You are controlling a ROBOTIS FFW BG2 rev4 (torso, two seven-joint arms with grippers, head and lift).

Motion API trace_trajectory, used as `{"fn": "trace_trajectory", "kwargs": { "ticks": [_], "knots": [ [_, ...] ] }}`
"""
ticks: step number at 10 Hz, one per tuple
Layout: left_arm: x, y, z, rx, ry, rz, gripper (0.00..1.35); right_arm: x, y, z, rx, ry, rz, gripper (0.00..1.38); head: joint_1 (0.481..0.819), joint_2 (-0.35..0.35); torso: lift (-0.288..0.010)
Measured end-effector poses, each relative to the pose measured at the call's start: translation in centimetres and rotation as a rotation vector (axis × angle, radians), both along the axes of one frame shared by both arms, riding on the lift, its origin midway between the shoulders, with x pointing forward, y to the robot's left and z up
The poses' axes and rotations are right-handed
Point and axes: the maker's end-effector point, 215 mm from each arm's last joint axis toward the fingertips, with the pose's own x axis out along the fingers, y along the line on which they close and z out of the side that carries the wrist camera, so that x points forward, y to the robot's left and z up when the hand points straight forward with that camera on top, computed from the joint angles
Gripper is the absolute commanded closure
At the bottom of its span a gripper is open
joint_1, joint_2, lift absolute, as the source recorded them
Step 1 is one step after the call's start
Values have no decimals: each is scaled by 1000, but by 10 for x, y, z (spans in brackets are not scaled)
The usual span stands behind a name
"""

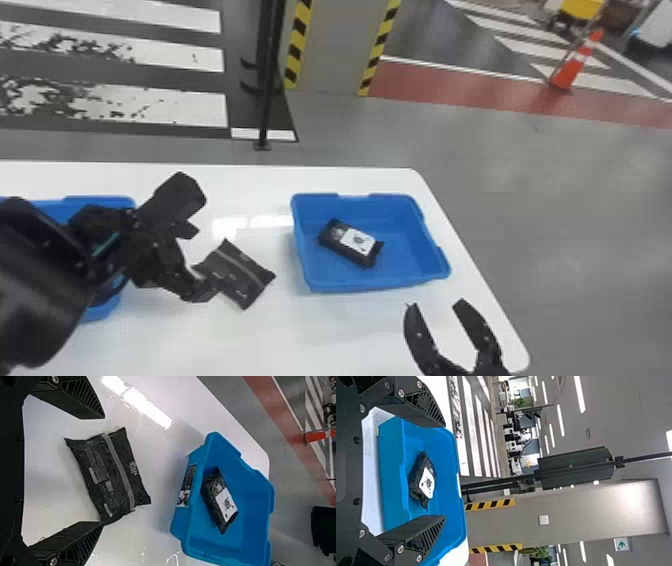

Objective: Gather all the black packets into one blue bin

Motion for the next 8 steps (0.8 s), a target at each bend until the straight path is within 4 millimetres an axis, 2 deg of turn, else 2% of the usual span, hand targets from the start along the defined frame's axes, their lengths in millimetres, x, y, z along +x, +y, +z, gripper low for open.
{"fn": "trace_trajectory", "kwargs": {
  "ticks": [4,7,8],
  "knots": [
    [13,-3,-32,64,-15,-87,-2,3,3,-3,9,0,2,214,695,-350,-110],
    [4,-15,-58,86,-13,-153,-2,6,5,-7,26,1,3,213,695,-350,-110],
    [2,-17,-64,87,-13,-161,55,6,6,-7,29,1,3,209,695,-350,-110]
  ]
}}
